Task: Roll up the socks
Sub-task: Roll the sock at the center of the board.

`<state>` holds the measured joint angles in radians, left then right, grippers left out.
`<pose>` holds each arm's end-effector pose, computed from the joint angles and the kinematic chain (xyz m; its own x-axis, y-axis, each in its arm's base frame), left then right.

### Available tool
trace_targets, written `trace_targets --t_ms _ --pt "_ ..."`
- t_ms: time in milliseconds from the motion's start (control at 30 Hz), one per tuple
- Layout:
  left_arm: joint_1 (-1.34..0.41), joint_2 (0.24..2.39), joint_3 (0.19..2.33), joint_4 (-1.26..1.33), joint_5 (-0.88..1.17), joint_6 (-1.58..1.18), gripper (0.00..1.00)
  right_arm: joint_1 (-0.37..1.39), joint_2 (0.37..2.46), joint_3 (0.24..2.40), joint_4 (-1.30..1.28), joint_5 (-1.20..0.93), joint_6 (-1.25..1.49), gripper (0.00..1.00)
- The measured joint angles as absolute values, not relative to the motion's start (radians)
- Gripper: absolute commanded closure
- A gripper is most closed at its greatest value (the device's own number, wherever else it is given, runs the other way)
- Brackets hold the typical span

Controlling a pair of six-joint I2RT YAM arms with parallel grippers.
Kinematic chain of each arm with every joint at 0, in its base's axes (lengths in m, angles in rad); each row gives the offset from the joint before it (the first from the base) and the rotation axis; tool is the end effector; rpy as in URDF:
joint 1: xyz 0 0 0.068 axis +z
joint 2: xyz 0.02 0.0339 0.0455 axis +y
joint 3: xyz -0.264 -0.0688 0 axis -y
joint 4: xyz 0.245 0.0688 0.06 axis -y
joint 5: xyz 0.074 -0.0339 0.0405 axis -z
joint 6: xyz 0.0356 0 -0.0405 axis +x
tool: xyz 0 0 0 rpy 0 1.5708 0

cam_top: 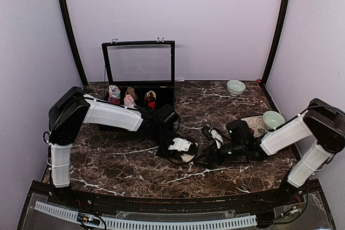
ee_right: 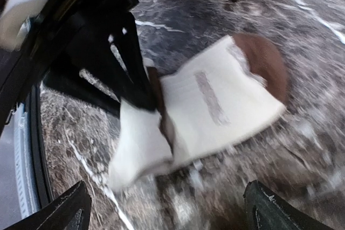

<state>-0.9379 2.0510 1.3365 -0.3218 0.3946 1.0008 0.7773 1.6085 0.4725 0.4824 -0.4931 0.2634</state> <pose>0.2379 -0.3474 0.1405 0.4495 0.7012 -0.5534 0.8927 -0.3747 0.2504 0.1815 0.2022 0.1163 -0.6491 -0.3169 -0.6916 -0.7423 0.4628 0.4846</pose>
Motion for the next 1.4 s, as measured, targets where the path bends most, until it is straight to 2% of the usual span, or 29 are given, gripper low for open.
trace_targets --t_ms 200,333,433,600,700,833,933,1133,1267,1400 --pt "-0.899 2.101 1.416 -0.445 0.515 0.975 1.00 0.804 1.368 0.344 0.464 -0.281 0.271 0.01" --pt "-0.888 2.137 1.472 -0.514 0.555 0.975 0.99 0.811 1.281 0.299 0.548 -0.222 0.316 0.01" --pt "-0.882 2.167 1.522 -0.572 0.583 0.975 0.99 0.811 1.338 0.310 0.585 -0.209 0.404 0.01" --pt "-0.874 2.211 1.591 -0.656 0.617 0.975 0.99 0.810 1.586 0.506 0.484 -0.257 0.419 0.01" --pt "-0.872 2.223 1.608 -0.679 0.629 0.975 0.99 0.825 1.458 0.442 0.488 -0.186 0.411 0.01" --pt "-0.869 2.230 1.613 -0.707 0.656 0.974 0.99 0.881 1.140 0.378 0.410 -0.012 0.411 0.01" --pt "-0.869 2.237 1.624 -0.727 0.666 0.971 0.99 0.886 0.916 0.287 0.518 0.070 0.518 0.01" --pt "-0.870 2.268 1.669 -0.796 0.699 0.964 0.98 0.935 0.909 0.213 0.532 0.073 0.484 0.01" --pt "-0.870 2.311 1.730 -0.878 0.736 0.961 0.98 1.069 0.883 0.127 0.553 0.076 0.327 0.01" --pt "-0.870 2.344 1.769 -0.944 0.773 0.959 0.98 1.114 0.874 0.121 0.525 0.072 0.192 0.00"
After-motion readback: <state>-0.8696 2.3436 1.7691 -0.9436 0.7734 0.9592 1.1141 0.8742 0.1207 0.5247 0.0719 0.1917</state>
